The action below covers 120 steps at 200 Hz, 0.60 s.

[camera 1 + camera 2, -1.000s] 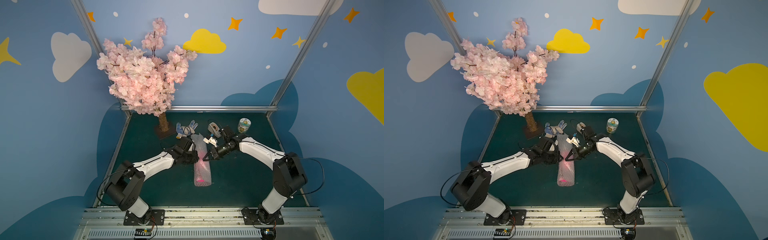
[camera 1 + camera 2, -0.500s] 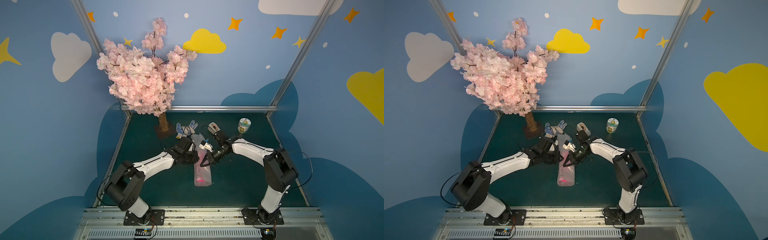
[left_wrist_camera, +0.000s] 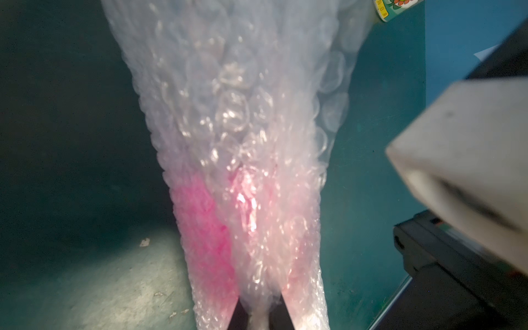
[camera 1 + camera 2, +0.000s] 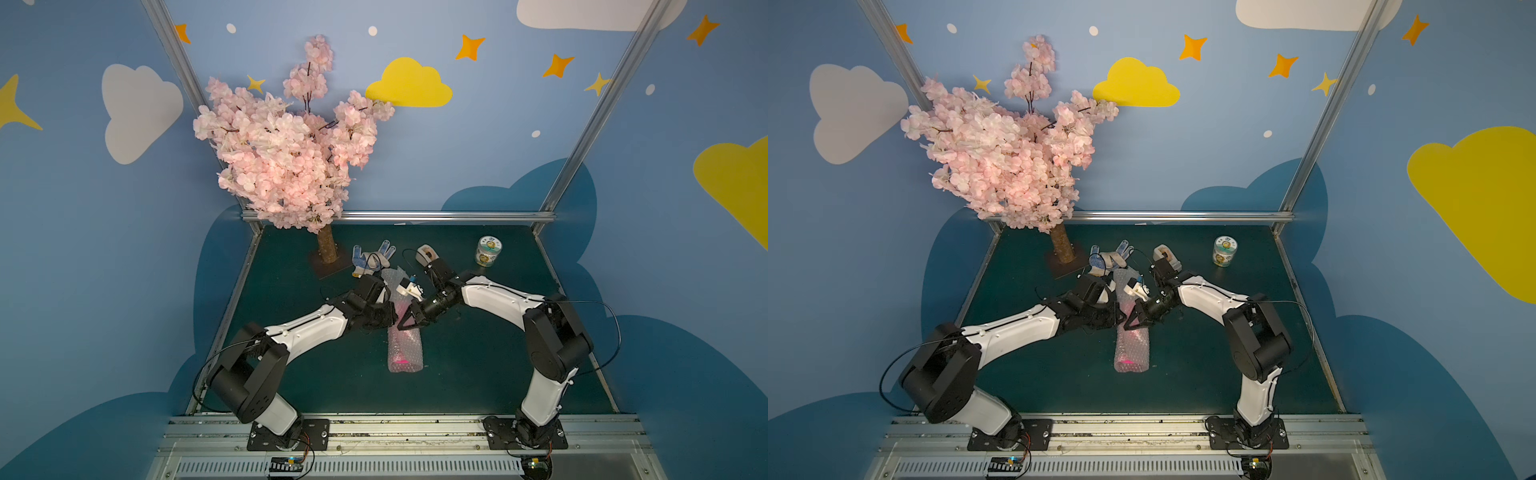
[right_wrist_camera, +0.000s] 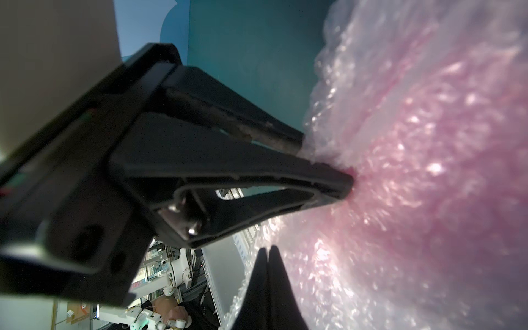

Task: Wrap wine glasses in bubble wrap
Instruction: Stick the tape on the bubble wrap.

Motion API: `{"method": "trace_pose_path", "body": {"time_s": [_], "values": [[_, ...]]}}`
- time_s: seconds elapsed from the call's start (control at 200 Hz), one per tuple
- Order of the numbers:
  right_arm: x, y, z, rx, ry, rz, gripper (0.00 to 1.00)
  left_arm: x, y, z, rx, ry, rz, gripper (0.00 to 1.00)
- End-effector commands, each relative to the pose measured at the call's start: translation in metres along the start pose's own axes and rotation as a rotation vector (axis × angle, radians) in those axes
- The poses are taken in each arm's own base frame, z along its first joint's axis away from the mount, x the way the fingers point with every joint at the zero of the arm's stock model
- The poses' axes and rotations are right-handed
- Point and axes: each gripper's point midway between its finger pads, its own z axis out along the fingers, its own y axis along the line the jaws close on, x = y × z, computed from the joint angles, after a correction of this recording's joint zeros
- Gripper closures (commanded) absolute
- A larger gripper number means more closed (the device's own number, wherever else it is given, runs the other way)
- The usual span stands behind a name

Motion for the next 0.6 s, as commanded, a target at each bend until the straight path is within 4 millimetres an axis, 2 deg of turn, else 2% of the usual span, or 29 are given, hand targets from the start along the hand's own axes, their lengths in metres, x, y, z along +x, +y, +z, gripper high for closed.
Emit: {"method": "trace_pose_path", "body": {"time_s": [0.0, 0.26, 0.34, 0.596], "values": [[-0.006, -0.003, 0.004, 0.023, -0.006, 0.016, 0.98, 0.015, 0.011, -0.002, -0.040, 0.042, -0.009, 0.88], [-0.012, -0.010, 0.008, 0.039, -0.025, 0.049, 0.98, 0.018, 0.007, -0.004, -0.023, 0.044, -0.012, 0.86], [-0.014, -0.010, 0.009, 0.041, -0.035, 0.050, 0.98, 0.020, 0.006, -0.006, -0.015, 0.045, -0.023, 0.80], [-0.017, -0.011, 0.014, 0.042, -0.029, 0.053, 0.98, 0.018, 0.010, -0.015, -0.005, 0.027, -0.053, 0.74]]}}
